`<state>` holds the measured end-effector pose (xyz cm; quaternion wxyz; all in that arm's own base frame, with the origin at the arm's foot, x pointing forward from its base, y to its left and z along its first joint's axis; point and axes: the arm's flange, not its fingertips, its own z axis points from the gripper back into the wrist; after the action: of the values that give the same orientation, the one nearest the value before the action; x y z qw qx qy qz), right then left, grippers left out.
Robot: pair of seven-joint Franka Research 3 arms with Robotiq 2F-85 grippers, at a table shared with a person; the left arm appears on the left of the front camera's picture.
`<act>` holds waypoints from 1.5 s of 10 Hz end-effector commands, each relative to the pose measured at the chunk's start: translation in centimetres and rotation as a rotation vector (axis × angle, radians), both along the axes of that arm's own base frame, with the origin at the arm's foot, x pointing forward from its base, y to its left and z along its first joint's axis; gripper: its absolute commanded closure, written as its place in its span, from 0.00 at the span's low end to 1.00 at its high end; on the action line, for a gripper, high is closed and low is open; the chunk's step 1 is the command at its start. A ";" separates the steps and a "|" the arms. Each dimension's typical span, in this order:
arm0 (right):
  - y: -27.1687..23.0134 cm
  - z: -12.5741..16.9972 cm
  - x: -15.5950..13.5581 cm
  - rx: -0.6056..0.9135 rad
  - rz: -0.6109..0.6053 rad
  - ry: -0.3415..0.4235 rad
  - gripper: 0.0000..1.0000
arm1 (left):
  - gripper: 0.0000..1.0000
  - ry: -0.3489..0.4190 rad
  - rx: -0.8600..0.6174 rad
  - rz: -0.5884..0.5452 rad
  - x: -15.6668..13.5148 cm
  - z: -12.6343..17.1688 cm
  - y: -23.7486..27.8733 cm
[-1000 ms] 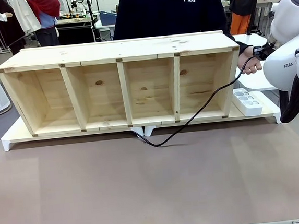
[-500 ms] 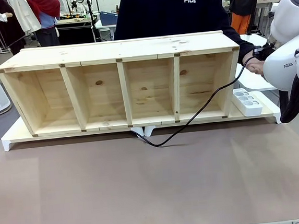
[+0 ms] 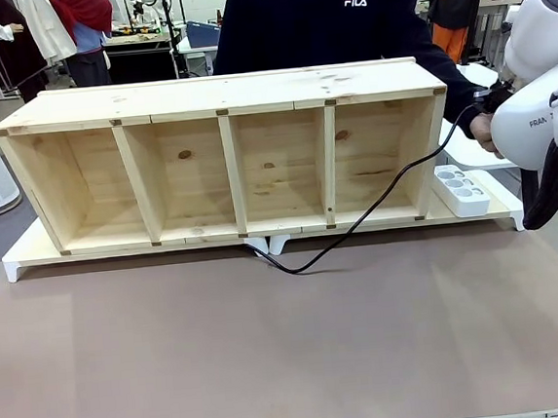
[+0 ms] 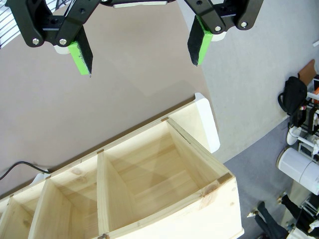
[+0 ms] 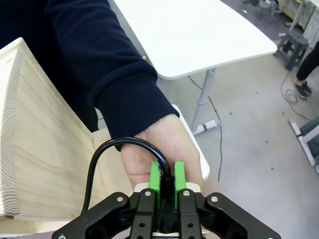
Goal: Perform cable management.
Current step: Release the Power Cable when the human grasps it.
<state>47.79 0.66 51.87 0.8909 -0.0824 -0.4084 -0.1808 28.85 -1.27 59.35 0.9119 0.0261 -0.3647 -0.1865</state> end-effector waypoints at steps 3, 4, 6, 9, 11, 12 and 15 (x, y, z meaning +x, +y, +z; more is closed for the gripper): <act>0.0 0.2 0.1 -0.001 0.001 -0.002 0.86 | 0.00 0.000 0.001 0.002 0.0 0.0 0.0; 0.0 0.0 0.0 0.000 0.000 0.000 0.86 | 0.00 0.000 0.001 0.002 0.0 0.0 0.0; 0.0 0.1 0.0 0.006 0.010 0.019 0.66 | 0.00 0.000 0.001 0.002 0.0 0.0 0.0; 0.0 0.5 0.0 -0.009 0.014 0.029 0.28 | 0.00 0.000 0.001 0.002 0.0 0.0 0.0; -0.1 0.7 0.0 -0.007 0.016 0.024 0.08 | 0.00 0.000 0.001 0.002 0.0 0.0 0.0; -0.1 0.7 0.0 -0.007 0.018 0.025 0.07 | 0.00 0.000 0.001 0.002 0.0 0.0 0.0; 0.0 0.0 0.0 -0.007 0.004 0.008 0.00 | 0.00 0.000 0.001 0.002 0.0 0.0 0.0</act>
<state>47.69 0.66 52.18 0.8905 -0.0886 -0.4109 -0.1740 28.85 -1.27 59.35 0.9119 0.0261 -0.3647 -0.1865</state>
